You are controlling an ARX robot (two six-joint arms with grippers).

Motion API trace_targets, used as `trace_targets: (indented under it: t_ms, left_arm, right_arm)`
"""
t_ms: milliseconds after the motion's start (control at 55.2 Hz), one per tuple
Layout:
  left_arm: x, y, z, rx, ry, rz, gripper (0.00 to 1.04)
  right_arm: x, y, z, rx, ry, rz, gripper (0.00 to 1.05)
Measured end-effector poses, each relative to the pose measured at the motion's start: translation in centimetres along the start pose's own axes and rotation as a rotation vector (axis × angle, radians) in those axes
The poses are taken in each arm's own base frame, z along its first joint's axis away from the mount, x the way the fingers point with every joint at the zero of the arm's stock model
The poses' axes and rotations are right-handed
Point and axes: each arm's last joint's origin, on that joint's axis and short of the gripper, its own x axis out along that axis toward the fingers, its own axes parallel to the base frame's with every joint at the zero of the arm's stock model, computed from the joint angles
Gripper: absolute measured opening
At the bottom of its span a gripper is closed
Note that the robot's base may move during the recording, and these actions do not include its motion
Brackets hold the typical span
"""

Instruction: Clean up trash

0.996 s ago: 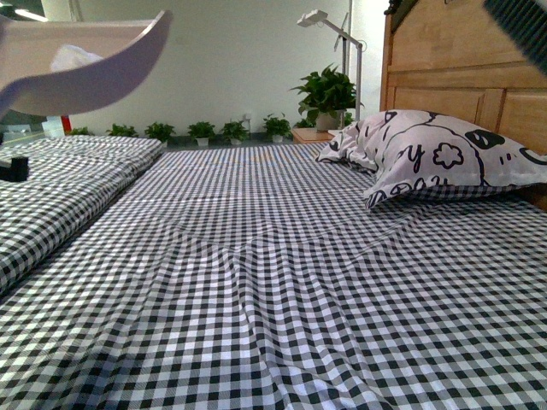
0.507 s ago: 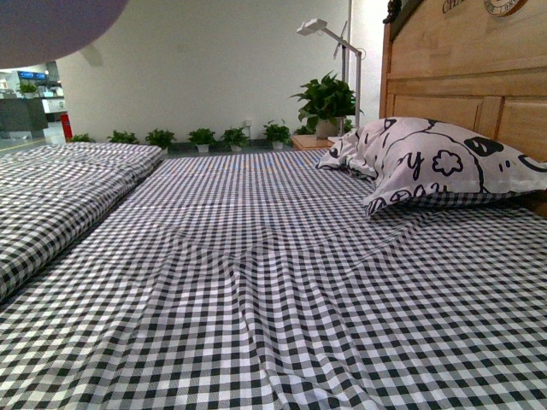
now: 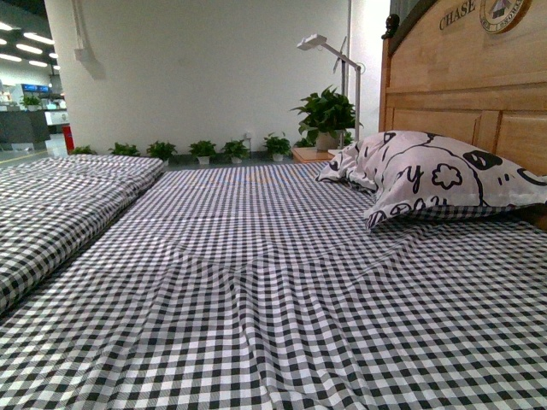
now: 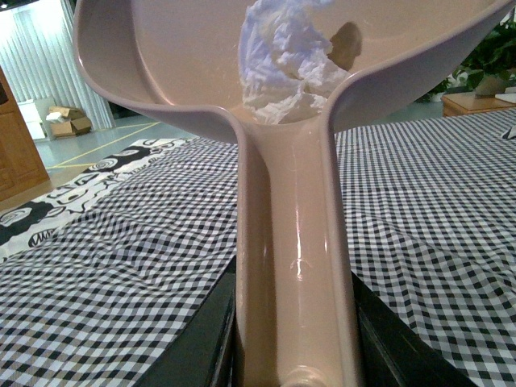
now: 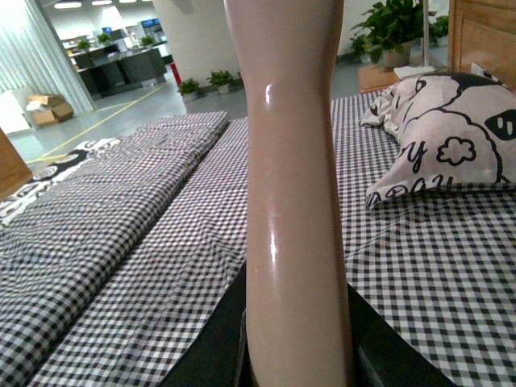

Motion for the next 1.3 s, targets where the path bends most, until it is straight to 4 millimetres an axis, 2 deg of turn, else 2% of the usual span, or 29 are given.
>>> trace_targets:
  t_ms: [326,1304]
  left_arm:
    - [-0.31,0.06,-0.45,0.004,0.004,-0.003,0.27]
    - [-0.31,0.05,-0.45,0.004,0.004,-0.004,0.27]
  right_arm:
    - [-0.71,0.42,-0.33,0.026,-0.026,-0.043,0.19]
    - [-0.73,0.43,-0.33,0.026,-0.026,-0.044,0.19]
